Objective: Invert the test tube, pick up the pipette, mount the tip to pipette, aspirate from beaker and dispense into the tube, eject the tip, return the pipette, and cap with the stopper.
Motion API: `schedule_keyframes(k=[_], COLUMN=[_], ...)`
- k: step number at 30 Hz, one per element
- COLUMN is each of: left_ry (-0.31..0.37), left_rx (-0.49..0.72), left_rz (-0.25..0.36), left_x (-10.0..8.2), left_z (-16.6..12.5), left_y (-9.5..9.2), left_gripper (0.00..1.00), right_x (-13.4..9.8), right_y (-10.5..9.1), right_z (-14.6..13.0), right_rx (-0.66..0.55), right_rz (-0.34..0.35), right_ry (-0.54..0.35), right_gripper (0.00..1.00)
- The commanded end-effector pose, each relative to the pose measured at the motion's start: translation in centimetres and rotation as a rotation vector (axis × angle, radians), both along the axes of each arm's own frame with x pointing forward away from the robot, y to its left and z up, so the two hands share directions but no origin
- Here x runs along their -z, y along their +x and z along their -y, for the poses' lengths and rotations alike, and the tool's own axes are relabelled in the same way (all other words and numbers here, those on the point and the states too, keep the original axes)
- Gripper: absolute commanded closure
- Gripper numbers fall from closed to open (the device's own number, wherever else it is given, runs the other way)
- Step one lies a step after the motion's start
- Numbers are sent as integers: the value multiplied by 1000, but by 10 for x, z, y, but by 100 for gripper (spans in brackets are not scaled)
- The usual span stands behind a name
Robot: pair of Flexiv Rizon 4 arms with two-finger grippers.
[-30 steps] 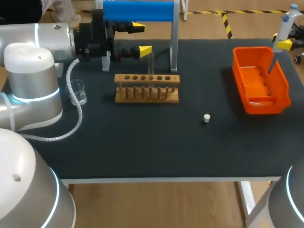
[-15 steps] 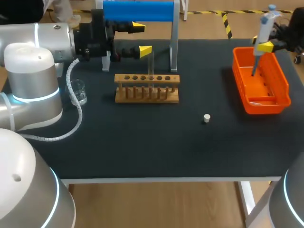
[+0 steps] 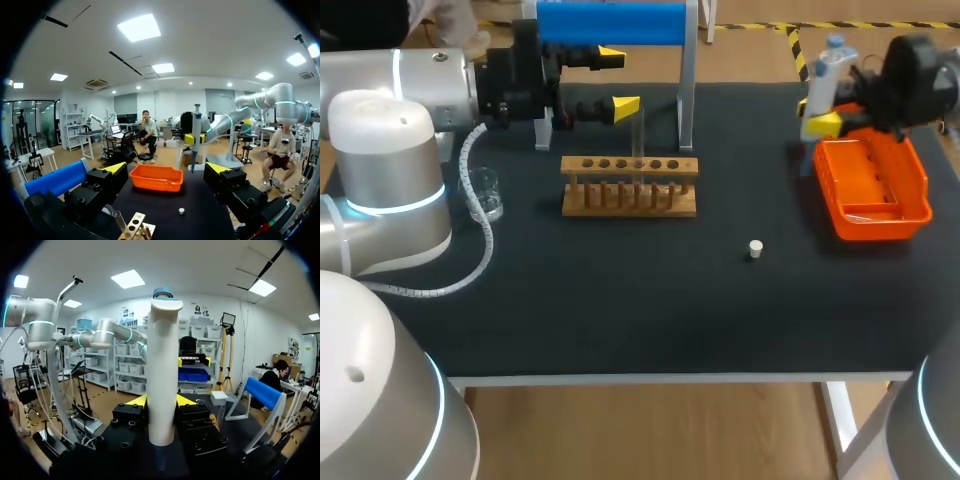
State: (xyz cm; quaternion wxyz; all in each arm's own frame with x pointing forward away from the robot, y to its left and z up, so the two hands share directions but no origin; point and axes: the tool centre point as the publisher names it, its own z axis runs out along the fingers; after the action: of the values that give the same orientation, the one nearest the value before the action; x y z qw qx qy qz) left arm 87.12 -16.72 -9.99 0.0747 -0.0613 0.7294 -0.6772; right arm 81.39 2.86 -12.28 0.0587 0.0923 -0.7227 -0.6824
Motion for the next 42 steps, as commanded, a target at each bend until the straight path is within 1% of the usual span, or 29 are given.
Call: schedule_keyframes(k=[1, 6, 12, 15, 17, 24, 42], left_ry=[-4, -4, -4, -4, -4, -4, -4], left_rx=[-2, -2, -2, -2, -2, -2, -2], left_rz=[2, 2, 2, 2, 2, 2, 2], left_x=[1, 1, 1, 1, 1, 1, 1], left_z=[0, 0, 0, 0, 0, 0, 0], left_y=[0, 0, 0, 0, 0, 0, 0], left_gripper=[0, 0, 0, 0, 0, 0, 0], right_x=[1, -1, 0, 3, 4, 7, 7], right_y=[-5, 0, 4, 7, 7, 6, 7], right_z=[-23, -42, -69, -82, -90, -112, -113], right_rx=[92, 106, 108, 108, 106, 98, 99], right_rz=[17, 7, 7, -5, -20, -25, -25], right_ry=[13, 38, 43, 43, 48, 49, 49], right_gripper=[100, 100, 100, 100, 100, 100, 100])
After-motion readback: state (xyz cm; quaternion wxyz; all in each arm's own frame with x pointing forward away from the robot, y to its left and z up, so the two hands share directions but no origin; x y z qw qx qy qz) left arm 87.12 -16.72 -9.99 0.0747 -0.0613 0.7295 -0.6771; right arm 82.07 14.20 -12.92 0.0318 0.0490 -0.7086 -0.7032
